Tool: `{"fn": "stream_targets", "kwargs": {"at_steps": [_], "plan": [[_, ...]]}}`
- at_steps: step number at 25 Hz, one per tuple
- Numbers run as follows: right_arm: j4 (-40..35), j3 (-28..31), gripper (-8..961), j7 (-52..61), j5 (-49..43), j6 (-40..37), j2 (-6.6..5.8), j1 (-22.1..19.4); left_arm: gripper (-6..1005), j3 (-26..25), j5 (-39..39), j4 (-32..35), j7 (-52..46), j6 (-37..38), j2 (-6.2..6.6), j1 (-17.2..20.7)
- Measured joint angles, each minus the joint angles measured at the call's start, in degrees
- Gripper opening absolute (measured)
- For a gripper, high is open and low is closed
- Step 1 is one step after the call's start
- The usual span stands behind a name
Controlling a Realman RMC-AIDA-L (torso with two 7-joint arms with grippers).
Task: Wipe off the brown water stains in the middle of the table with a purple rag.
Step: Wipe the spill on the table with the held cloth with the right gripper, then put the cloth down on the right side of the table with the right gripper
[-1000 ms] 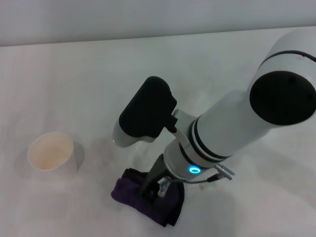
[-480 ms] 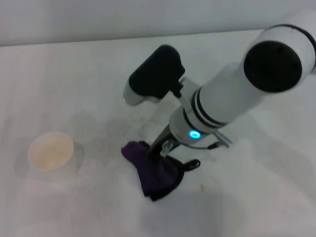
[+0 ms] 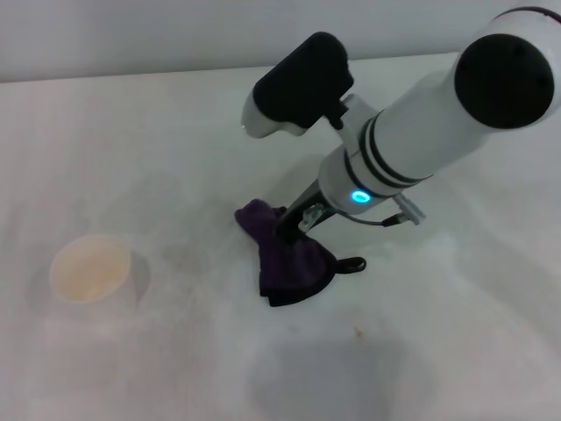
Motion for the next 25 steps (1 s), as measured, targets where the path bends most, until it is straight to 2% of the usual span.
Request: {"fn": "stream_targets", "kwargs": {"at_steps": [5,14,25], "plan": [[-0.73,1.92,60,-0.18,-2.17,3.59,-0.19,-1.28,883,-0.05,-0.20,0.00,0.02,-0.88,0.00,-0.40],[-6.38,10.58,61,-2.13,-8.91,9.19,-0.33,-7.00,884,-0.09,-0.35,0.00,0.02,-1.70,0.00,-0.95],[-3.93,16.98,62,-5.43,-11.19,9.99,-0.38,-6.89,883,-0.09,-0.35,0.00,0.02,-1.81,-0.17,-1.22]]}}
